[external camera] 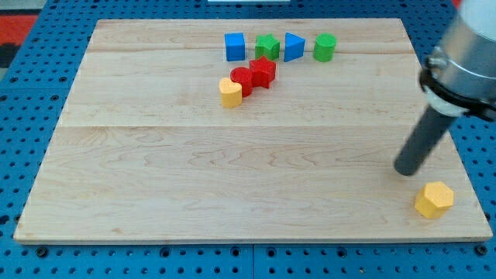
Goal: Place the yellow heart to the left of the yellow hexagon
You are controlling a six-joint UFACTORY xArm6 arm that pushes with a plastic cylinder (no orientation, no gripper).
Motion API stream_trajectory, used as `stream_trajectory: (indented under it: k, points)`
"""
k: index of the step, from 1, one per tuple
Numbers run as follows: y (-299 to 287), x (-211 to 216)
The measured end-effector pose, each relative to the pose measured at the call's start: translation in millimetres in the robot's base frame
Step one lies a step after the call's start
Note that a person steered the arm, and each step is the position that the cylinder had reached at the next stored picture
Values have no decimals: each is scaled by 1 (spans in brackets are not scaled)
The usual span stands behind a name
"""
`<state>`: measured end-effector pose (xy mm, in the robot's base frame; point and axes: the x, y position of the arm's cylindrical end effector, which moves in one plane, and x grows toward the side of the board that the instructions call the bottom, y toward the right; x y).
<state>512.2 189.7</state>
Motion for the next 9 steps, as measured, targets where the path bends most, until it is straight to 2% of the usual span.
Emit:
stream_trajectory:
  k: [1, 3, 4, 5, 6, 8, 9]
  points:
    - [-82, -7]
    - [-244, -85]
    - [-288, -130]
    - [-276, -165]
    - [-239, -170]
    - [-236, -126]
    - [-211, -109]
